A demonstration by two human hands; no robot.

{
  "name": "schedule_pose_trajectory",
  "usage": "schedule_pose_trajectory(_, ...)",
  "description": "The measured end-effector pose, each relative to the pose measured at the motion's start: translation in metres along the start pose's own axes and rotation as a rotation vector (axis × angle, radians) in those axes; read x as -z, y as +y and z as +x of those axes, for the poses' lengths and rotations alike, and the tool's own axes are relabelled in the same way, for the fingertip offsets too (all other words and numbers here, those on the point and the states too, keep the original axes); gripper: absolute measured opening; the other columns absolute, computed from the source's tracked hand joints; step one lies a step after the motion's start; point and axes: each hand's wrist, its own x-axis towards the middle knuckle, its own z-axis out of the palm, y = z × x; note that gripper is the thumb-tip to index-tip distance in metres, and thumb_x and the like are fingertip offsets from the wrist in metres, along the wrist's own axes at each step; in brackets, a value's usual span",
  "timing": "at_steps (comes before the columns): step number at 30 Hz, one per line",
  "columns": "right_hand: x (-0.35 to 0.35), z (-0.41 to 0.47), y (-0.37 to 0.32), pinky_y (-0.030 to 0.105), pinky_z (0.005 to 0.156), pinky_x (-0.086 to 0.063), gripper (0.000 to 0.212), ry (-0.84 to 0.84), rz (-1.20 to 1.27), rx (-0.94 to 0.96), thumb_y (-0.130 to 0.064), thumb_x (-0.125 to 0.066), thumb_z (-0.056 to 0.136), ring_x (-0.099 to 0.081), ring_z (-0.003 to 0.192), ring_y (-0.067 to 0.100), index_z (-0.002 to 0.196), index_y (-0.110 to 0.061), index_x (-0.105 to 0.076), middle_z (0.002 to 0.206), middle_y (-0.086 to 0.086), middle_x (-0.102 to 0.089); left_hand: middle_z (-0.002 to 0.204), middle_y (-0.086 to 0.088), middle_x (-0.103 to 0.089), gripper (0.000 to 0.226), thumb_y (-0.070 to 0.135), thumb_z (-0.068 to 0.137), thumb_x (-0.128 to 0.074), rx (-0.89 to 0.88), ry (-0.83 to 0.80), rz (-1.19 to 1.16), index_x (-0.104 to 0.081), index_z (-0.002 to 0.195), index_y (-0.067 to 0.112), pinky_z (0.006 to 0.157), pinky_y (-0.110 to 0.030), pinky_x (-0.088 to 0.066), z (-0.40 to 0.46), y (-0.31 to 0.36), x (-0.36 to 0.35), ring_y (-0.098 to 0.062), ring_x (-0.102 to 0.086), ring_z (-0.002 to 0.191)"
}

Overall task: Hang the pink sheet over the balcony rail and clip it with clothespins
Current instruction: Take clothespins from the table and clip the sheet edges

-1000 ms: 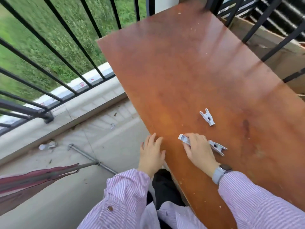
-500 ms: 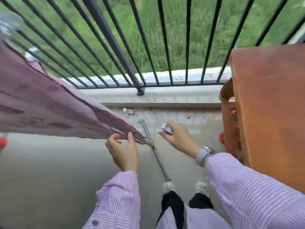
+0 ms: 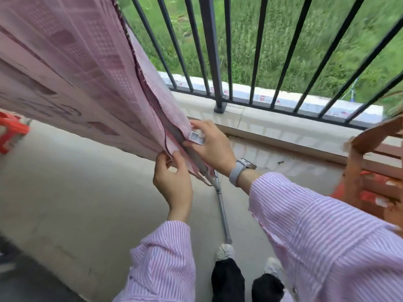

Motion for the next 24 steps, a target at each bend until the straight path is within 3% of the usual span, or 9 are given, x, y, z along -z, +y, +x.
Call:
schedule_pose_trajectory(5, -0.016, -0.007, -0.002, 0.044, 0.066, -0.048, 0.016, 0.154, 0.022, -0.004, -0.019, -0.064, 0.076, -0.058, 0.079, 0.033, 0.086, -0.007, -0.061, 0.087, 0.012, -0.063, 0.076, -0.001, -0.055, 0.023, 0.018, 0.081, -0.056, -0.155, -0.093, 0.041, -0.065, 0.073, -0.001, 0.071, -0.031, -0.046, -0.002, -0.004, 0.008, -0.025, -0.058, 0.071)
schedule_pose_trajectory(10, -0.001, -0.012, 0.006, 0.04, 0.064, -0.047, 0.009, 0.227, 0.175, -0.135, -0.01, -0.058, 0.077, -0.051, 0.065, 0.02, 0.084, -0.008, -0.063, 0.071, 0.0, -0.058, 0.078, -0.01, -0.066, 0.013, 0.012, 0.083, -0.06, -0.092, -0.132, 0.024, -0.066, 0.08, 0.001, 0.072, -0.027, -0.046, -0.005, 0.003, 0.003, -0.02, -0.059, 0.072)
schedule_pose_trajectory(15, 0.01, -0.017, 0.009, 0.036, 0.052, -0.04, 0.018, 0.08, 0.433, -0.283, -0.016, -0.062, 0.076, -0.043, 0.053, 0.019, 0.075, 0.002, -0.058, 0.06, 0.006, -0.049, 0.076, -0.013, -0.069, 0.01, 0.011, 0.082, -0.062, -0.047, -0.124, -0.016, -0.066, 0.082, 0.002, 0.066, -0.016, -0.04, -0.006, 0.018, -0.008, -0.011, -0.056, 0.07)
schedule_pose_trajectory(18, 0.016, -0.017, 0.004, 0.023, 0.044, -0.037, 0.009, -0.039, 0.511, -0.316, -0.006, -0.06, 0.081, -0.043, 0.044, 0.011, 0.076, 0.0, -0.056, 0.059, 0.004, -0.046, 0.084, -0.011, -0.071, 0.012, 0.011, 0.082, -0.061, -0.039, -0.148, -0.038, -0.069, 0.087, 0.003, 0.068, -0.008, -0.039, -0.001, 0.025, -0.012, -0.008, -0.058, 0.077)
schedule_pose_trajectory(20, 0.021, -0.018, 0.002, 0.015, 0.043, -0.036, 0.008, -0.11, 0.513, -0.311, -0.005, -0.058, 0.083, -0.045, 0.043, 0.005, 0.08, 0.002, -0.058, 0.06, 0.005, -0.049, 0.089, -0.005, -0.071, 0.015, 0.012, 0.084, -0.059, -0.028, -0.215, -0.051, -0.07, 0.093, 0.006, 0.071, -0.004, -0.039, 0.001, 0.027, -0.012, 0.003, -0.058, 0.077)
schedule_pose_trajectory(22, 0.024, -0.02, 0.0, 0.011, 0.042, -0.036, 0.008, -0.173, 0.555, -0.319, -0.004, -0.056, 0.085, -0.047, 0.043, 0.002, 0.087, 0.001, -0.061, 0.066, 0.009, -0.053, 0.092, -0.002, -0.07, 0.017, 0.011, 0.084, -0.058, -0.017, -0.266, -0.068, -0.069, 0.097, 0.007, 0.074, -0.004, -0.041, 0.003, 0.028, -0.012, 0.012, -0.057, 0.076)
schedule_pose_trajectory(24, 0.027, -0.023, 0.0, 0.01, 0.043, -0.037, 0.011, -0.216, 0.601, -0.324, -0.005, -0.055, 0.086, -0.049, 0.045, 0.003, 0.092, -0.01, -0.063, 0.07, 0.009, -0.055, 0.094, -0.002, -0.071, 0.018, 0.012, 0.083, -0.059, 0.003, -0.314, -0.094, -0.068, 0.099, 0.009, 0.076, -0.01, -0.046, 0.004, 0.029, -0.012, 0.007, -0.062, 0.079)
